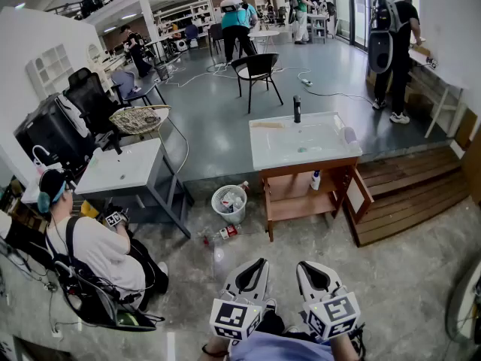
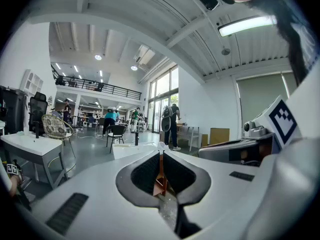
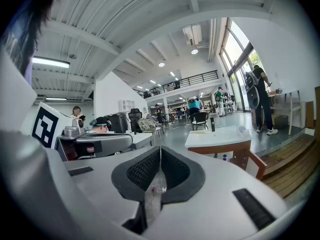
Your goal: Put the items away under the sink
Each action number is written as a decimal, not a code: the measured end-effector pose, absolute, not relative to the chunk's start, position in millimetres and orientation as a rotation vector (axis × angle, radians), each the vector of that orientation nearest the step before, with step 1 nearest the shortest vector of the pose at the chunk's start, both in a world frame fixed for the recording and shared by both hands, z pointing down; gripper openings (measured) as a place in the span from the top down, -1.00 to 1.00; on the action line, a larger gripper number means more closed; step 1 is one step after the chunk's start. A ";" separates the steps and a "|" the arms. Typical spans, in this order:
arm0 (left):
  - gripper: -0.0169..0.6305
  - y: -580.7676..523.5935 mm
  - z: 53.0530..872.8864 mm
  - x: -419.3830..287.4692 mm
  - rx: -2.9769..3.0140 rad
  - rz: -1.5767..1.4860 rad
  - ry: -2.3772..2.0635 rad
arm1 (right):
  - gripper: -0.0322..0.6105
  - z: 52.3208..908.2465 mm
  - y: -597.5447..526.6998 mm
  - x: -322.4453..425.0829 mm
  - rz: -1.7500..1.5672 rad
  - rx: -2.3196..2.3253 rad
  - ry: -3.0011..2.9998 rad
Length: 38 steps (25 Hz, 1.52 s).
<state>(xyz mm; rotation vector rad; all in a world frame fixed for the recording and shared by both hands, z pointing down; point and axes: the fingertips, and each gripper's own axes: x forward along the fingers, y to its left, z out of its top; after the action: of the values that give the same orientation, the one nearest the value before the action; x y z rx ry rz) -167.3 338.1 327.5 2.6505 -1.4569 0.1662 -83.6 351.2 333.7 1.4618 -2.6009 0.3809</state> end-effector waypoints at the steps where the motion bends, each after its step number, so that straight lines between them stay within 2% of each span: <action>1: 0.89 338.5 328.6 -166.8 2.650 0.170 -1.455 | 0.83 335.9 351.4 -83.0 0.381 1.457 -2.601; 14: 0.89 316.5 342.3 -168.9 2.632 0.212 -1.428 | 0.83 345.7 326.8 -80.7 0.429 1.459 -2.604; 38: 0.89 156.9 350.3 -203.0 2.694 0.250 -1.299 | 0.83 352.6 177.0 -96.4 0.468 1.657 -2.480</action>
<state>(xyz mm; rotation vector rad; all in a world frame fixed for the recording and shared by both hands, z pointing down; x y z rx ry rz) -203.0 156.9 350.3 2.6940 -1.2986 0.2501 -96.4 177.0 352.6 1.6574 -2.4796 0.4678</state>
